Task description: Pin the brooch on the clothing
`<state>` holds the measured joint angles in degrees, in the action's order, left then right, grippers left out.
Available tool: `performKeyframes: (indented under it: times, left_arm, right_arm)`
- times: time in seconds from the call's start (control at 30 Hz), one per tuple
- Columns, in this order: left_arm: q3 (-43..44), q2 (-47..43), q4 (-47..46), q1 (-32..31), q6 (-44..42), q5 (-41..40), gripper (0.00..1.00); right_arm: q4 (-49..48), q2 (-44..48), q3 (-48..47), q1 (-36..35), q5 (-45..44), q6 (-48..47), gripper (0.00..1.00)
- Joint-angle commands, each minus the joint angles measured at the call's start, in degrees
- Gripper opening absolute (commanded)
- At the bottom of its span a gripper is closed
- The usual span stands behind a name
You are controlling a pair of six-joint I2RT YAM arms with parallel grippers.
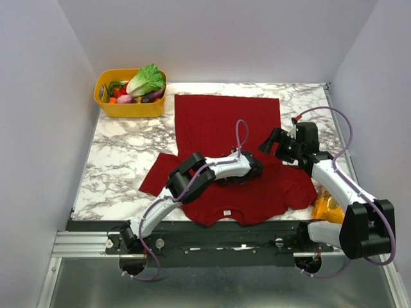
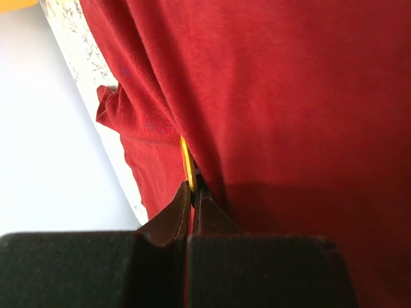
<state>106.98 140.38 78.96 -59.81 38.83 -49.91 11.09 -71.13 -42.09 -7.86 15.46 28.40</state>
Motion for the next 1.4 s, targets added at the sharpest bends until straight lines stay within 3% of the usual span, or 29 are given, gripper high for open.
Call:
performKeyframes:
  times: [0.0, 0.37, 0.67, 1.37]
  left_arm:
    - [-0.3, 0.9, -7.7, -1.2, 1.6, 7.9, 0.0]
    - [-11.0, -17.2, -25.5, -0.9, -5.9, 19.7, 0.0]
    - [-15.0, -23.8, -32.2, 0.1, -7.3, 25.6, 0.0]
    - [-38.2, -43.8, -58.0, 8.8, -7.1, 41.9, 0.0]
  right_arm:
    - [1.2, 1.9, -0.7, 0.5, -1.7, -0.5, 0.98]
    - [1.1, 1.5, -1.2, 0.7, -0.4, -0.5, 0.98]
    - [1.1, 0.7, -0.9, 0.7, 1.9, -1.1, 0.97]
    - [-1.0, -2.8, -0.6, -1.4, 9.8, -3.4, 0.94]
